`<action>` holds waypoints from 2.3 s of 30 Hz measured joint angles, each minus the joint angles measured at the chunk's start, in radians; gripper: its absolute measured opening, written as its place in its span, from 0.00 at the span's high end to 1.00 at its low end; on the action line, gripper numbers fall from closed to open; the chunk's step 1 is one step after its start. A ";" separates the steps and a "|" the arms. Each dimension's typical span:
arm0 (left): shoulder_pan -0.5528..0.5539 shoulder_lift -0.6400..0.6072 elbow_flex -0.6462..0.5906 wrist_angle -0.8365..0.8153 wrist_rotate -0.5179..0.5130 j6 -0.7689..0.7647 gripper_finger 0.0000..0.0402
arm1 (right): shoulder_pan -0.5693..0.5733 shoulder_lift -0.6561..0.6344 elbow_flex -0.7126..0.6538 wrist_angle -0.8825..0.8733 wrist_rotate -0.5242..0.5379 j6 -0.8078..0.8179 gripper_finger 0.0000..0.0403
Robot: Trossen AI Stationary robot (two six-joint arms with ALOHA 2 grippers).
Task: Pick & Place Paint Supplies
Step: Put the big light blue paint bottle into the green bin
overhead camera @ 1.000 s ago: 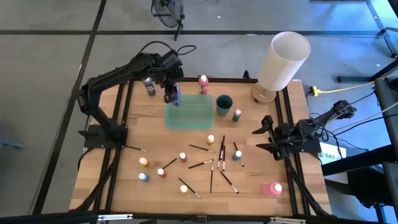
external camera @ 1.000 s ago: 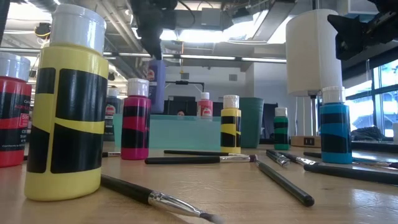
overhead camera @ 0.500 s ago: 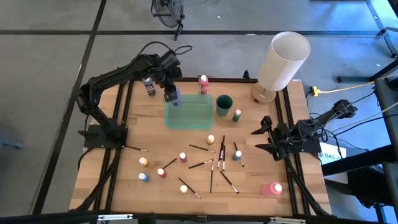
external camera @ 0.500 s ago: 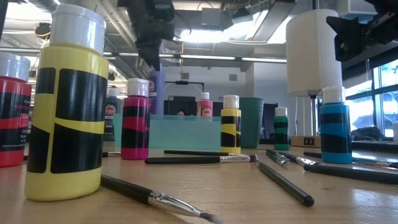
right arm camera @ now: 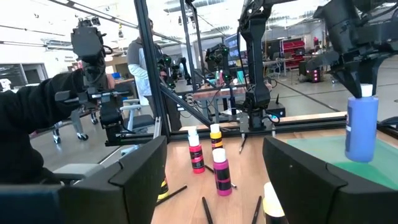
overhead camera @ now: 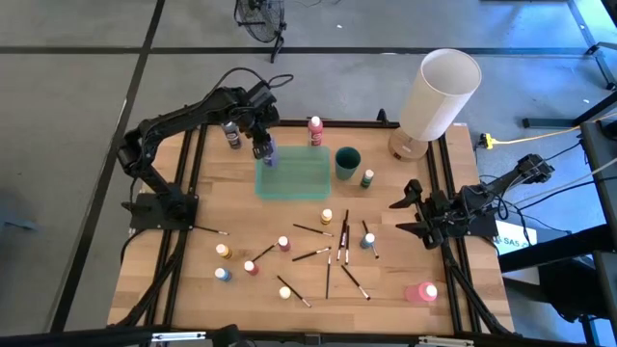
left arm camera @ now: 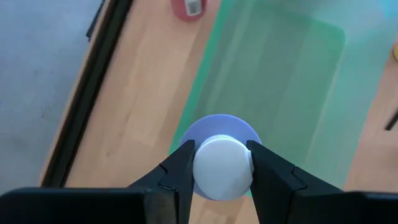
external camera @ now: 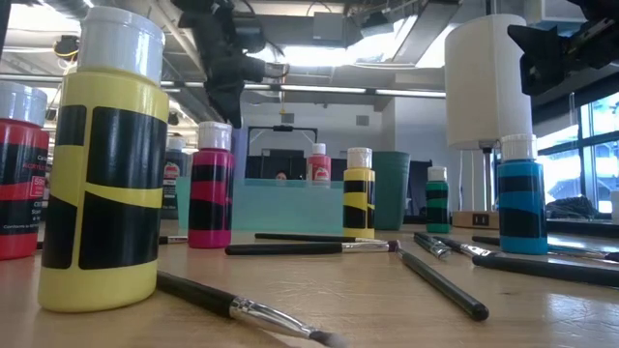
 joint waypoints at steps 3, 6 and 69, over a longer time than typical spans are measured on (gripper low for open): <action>0.002 0.000 -0.028 0.001 0.003 0.005 0.71 | 0.000 0.000 0.000 0.000 0.000 0.000 0.33; 0.004 0.000 -0.034 0.026 0.002 0.006 0.71 | 0.000 0.000 0.000 0.000 0.002 0.000 0.33; -0.009 -0.033 -0.130 0.093 -0.006 0.034 0.57 | 0.000 0.001 0.000 -0.008 0.000 0.000 0.33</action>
